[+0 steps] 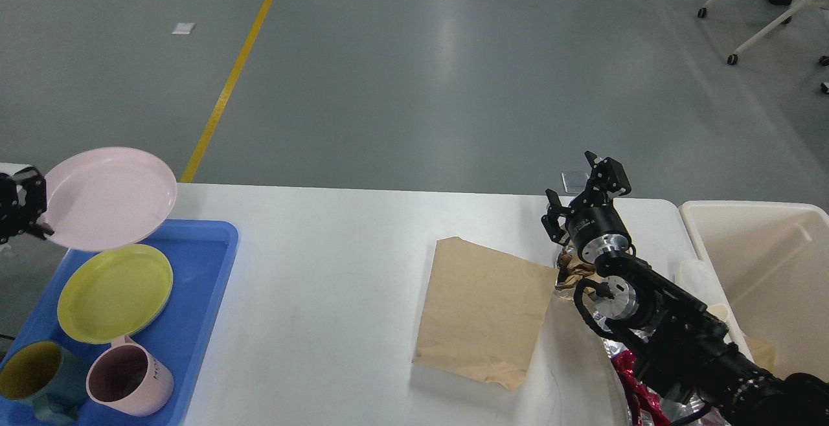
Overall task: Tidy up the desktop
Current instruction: 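Lift the pink plate and stack it on the yellow plate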
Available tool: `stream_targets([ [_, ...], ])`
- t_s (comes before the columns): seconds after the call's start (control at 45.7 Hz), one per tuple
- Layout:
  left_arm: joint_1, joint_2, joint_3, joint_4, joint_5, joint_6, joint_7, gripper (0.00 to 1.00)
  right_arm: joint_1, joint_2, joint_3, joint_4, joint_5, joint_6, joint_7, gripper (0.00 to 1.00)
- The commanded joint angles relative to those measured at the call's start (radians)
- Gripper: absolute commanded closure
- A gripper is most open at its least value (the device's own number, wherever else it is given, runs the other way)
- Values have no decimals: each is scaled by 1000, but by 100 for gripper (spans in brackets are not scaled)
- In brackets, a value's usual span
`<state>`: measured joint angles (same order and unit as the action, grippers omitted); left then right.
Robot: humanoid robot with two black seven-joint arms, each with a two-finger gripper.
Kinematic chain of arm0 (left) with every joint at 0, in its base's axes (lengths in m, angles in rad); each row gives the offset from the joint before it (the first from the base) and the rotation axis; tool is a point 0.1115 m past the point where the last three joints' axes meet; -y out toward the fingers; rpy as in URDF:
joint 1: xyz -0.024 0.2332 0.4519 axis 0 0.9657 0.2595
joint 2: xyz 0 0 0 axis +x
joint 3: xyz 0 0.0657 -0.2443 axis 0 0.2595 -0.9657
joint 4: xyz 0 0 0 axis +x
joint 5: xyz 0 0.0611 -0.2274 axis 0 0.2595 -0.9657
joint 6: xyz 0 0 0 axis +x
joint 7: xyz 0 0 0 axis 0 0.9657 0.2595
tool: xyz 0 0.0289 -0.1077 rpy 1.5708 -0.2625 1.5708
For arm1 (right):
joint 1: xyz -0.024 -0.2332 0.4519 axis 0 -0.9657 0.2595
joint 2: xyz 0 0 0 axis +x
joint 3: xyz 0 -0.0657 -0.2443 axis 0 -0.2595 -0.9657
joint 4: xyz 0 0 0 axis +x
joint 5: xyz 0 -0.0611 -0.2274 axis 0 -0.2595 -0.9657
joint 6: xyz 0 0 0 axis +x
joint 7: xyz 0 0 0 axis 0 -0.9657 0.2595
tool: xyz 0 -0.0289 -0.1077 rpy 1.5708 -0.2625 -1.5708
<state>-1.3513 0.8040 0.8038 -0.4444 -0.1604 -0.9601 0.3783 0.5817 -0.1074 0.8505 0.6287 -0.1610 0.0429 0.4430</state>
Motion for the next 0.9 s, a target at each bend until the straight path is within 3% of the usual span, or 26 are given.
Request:
stream_targets([
  [0.0, 96, 12, -9, 35, 1, 0, -1, 100, 0, 0, -1, 0, 0, 0, 0, 0],
  [0.241, 228, -3, -28, 127, -1, 0, -9, 100, 0, 0, -1, 0, 0, 0, -1, 0],
  [0.875, 265, -138, -15, 151, 1, 98, -1, 100, 0, 0, -1, 0, 0, 0, 0, 0],
])
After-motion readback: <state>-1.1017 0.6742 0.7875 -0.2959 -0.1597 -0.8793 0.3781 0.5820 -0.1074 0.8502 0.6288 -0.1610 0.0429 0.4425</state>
